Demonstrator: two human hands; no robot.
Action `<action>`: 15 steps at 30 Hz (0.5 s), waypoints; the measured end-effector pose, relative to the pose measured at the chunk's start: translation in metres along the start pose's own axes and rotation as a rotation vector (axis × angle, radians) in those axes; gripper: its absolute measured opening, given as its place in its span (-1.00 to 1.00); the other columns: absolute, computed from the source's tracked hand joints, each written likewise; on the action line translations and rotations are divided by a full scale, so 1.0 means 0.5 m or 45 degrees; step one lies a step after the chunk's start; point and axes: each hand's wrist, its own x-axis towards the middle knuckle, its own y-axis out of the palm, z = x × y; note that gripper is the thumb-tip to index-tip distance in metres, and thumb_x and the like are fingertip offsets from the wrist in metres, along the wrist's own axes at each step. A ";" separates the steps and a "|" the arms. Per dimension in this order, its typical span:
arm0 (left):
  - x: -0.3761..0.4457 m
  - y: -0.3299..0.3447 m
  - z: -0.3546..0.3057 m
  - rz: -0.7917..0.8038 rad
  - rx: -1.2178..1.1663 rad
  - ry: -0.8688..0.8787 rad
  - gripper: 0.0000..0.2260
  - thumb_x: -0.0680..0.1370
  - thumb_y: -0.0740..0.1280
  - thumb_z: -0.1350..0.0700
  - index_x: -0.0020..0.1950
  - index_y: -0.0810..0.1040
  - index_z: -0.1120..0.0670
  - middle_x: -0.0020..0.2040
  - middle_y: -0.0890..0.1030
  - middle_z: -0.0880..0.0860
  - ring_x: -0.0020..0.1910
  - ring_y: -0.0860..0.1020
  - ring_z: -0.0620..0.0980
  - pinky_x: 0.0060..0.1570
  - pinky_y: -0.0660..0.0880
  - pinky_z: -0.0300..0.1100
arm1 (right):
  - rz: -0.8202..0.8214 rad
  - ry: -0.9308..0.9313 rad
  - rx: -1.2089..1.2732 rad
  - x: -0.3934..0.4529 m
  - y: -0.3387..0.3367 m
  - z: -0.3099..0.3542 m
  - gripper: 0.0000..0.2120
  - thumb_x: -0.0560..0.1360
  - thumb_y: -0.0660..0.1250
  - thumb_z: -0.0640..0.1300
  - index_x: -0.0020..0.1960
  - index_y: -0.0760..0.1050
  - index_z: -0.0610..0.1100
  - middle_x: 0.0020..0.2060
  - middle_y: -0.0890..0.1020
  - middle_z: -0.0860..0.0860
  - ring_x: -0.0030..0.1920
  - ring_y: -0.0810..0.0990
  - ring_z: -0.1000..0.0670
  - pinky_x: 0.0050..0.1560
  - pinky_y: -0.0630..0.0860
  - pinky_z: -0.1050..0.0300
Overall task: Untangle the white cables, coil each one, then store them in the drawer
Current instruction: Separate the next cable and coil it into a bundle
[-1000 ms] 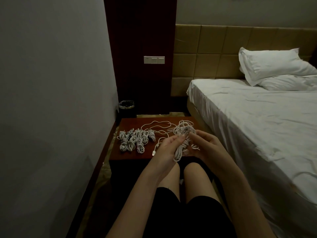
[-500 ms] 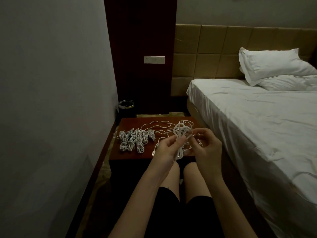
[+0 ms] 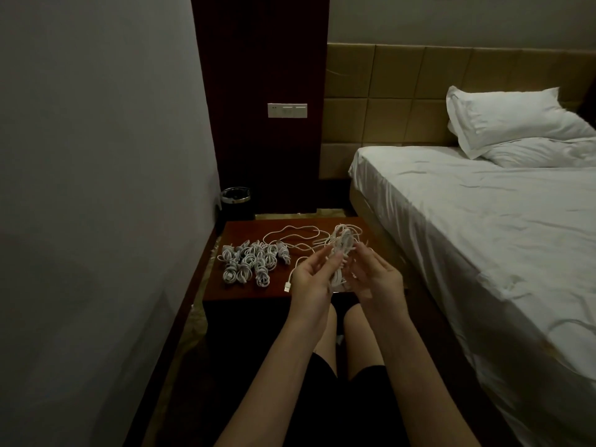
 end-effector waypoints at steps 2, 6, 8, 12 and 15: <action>0.009 -0.015 0.001 0.003 -0.063 -0.042 -0.75 0.57 0.29 0.29 0.24 0.52 0.25 -0.02 0.67 0.12 -0.12 0.66 -0.08 -0.22 0.56 -0.31 | 0.018 -0.006 -0.092 0.011 -0.002 -0.008 -0.80 0.49 0.37 -0.17 0.08 0.57 -0.20 -0.07 0.70 -0.07 -0.06 0.70 0.02 -0.14 0.61 0.19; 0.031 -0.045 0.001 -0.053 -0.106 -0.034 -0.78 0.56 0.29 0.33 0.19 0.54 0.25 -0.12 0.69 0.08 -0.18 0.66 -0.10 -0.19 0.57 -0.29 | -0.058 -0.130 -0.335 0.020 -0.007 -0.035 -0.77 0.50 0.39 -0.18 0.14 0.51 -0.18 0.01 0.65 -0.08 -0.01 0.67 0.01 -0.15 0.60 0.22; 0.039 -0.053 0.002 -0.093 -0.097 -0.022 -0.80 0.55 0.30 0.33 0.17 0.54 0.24 -0.14 0.69 0.08 -0.19 0.66 -0.09 -0.19 0.59 -0.28 | 0.058 -0.256 -0.539 0.019 -0.004 -0.054 -0.84 0.50 0.40 -0.19 0.07 0.58 -0.16 -0.03 0.66 -0.04 -0.03 0.66 0.04 -0.20 0.57 0.27; 0.054 -0.066 0.004 -0.129 0.000 -0.034 -0.80 0.57 0.28 0.33 0.19 0.55 0.24 -0.10 0.67 0.09 -0.20 0.66 -0.10 -0.23 0.57 -0.28 | 0.153 -0.357 -0.763 0.036 0.005 -0.080 -0.84 0.49 0.41 -0.20 0.00 0.60 0.02 -0.04 0.66 0.06 0.00 0.63 0.15 -0.11 0.57 0.29; 0.073 -0.087 0.004 -0.156 0.170 -0.063 -0.80 0.59 0.26 0.30 0.17 0.56 0.15 0.03 0.66 0.10 -0.01 0.64 -0.04 0.00 0.58 -0.18 | 0.129 -0.350 -0.811 0.058 0.011 -0.090 -0.81 0.48 0.42 -0.26 0.00 0.59 0.01 -0.08 0.66 0.08 -0.05 0.64 0.18 -0.18 0.54 0.36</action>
